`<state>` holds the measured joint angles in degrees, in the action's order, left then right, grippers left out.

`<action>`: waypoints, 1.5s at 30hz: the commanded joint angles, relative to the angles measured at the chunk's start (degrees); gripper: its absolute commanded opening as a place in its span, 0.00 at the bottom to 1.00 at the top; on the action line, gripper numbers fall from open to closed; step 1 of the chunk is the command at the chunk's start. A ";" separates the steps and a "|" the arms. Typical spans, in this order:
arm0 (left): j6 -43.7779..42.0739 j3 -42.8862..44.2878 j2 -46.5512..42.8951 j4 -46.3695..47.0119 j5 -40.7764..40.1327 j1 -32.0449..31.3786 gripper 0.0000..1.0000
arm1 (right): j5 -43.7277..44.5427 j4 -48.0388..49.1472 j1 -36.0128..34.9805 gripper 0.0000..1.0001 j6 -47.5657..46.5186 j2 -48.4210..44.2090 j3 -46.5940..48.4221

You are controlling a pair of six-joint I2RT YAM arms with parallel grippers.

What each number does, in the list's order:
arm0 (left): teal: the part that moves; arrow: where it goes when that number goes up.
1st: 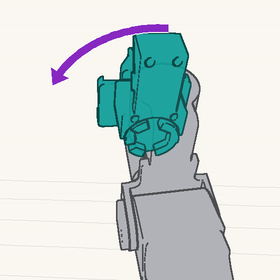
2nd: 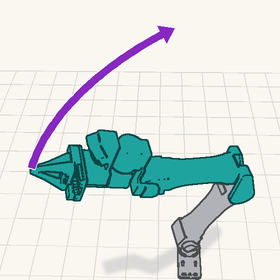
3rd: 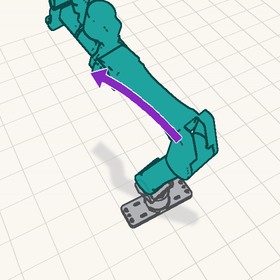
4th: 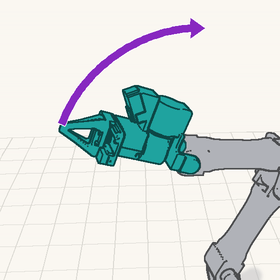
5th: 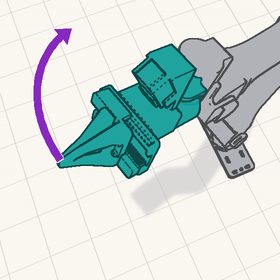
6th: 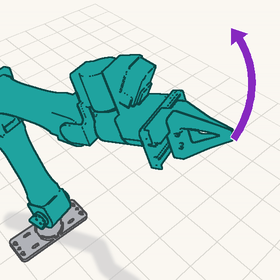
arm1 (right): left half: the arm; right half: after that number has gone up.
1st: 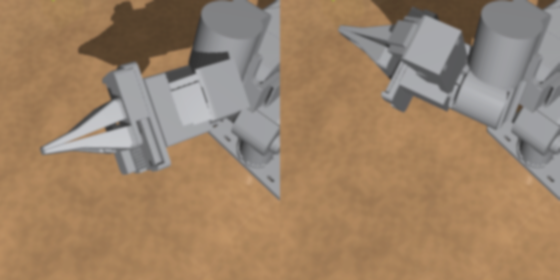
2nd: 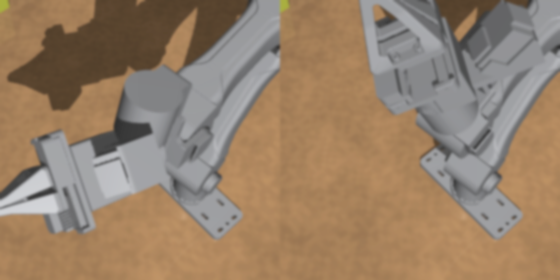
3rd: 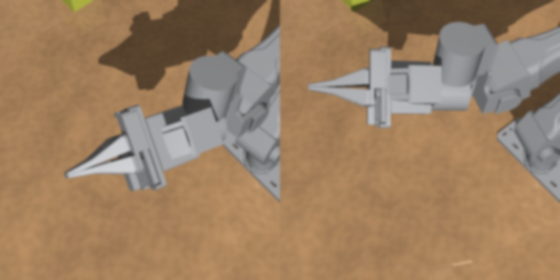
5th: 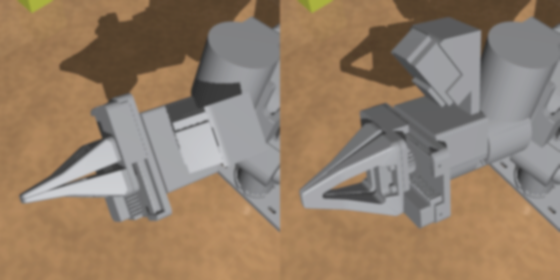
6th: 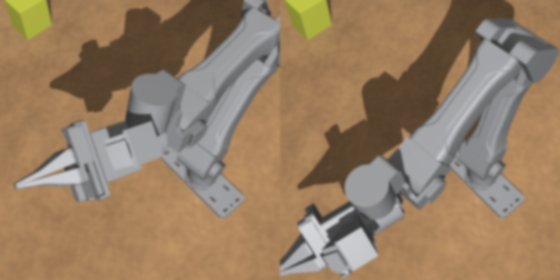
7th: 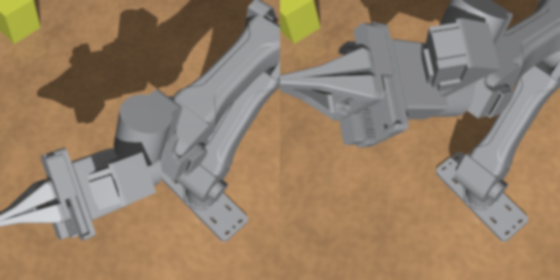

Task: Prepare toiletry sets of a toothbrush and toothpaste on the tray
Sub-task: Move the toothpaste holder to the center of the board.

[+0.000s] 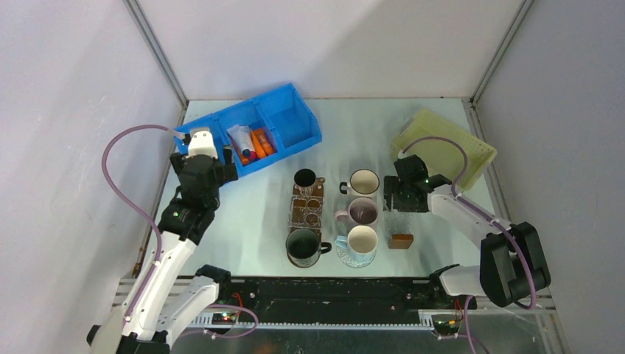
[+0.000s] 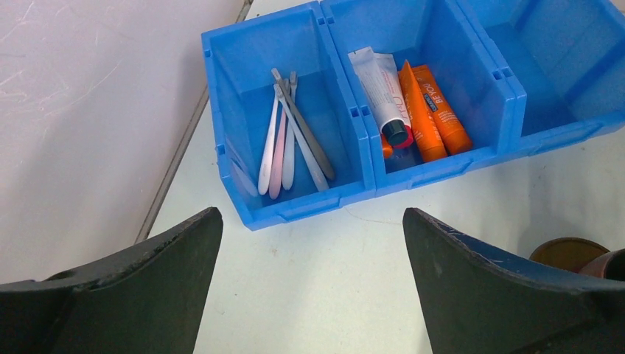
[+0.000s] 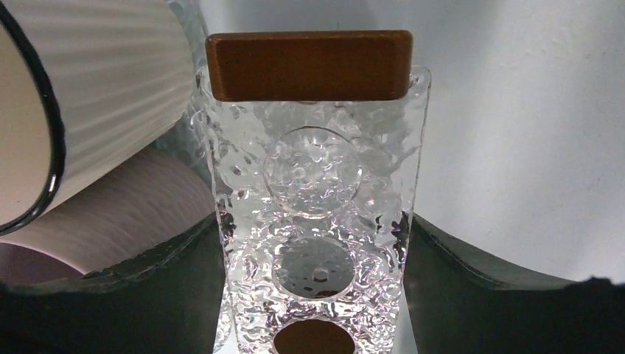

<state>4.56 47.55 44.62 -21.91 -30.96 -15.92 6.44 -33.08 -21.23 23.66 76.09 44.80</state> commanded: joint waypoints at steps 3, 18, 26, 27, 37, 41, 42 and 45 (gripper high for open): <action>0.54 -0.57 -0.65 1.92 -1.48 0.53 1.00 | 0.68 2.52 -0.89 0.61 2.23 0.47 0.48; 3.15 1.20 0.50 0.56 -0.37 0.67 1.00 | 3.76 -4.45 -0.48 0.99 1.72 -13.89 3.61; 6.69 4.47 2.45 -2.51 -0.08 1.03 1.00 | -1.41 -8.18 7.64 0.99 -0.38 -27.01 7.20; 7.18 5.16 3.45 -3.46 -0.13 1.19 1.00 | -1.18 -8.72 9.51 0.99 -0.33 -29.42 7.44; 16.41 13.01 16.02 -8.27 4.24 6.90 1.00 | 5.83 -10.21 11.79 0.99 -4.64 -41.24 10.70; 20.35 17.02 22.03 -7.49 8.07 8.12 0.99 | 12.74 -9.71 10.40 0.99 -4.45 -43.41 10.39; 20.86 18.62 24.31 -7.10 9.75 8.17 0.98 | 14.70 -9.08 9.74 0.99 -4.78 -44.27 10.13; 23.31 22.85 31.29 -7.54 12.49 8.14 0.95 | 18.69 -6.74 8.46 0.99 -5.57 -46.38 8.00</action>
<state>22.57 64.47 69.60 -30.63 -23.77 -8.05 16.86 -42.96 -11.27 19.92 32.27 54.06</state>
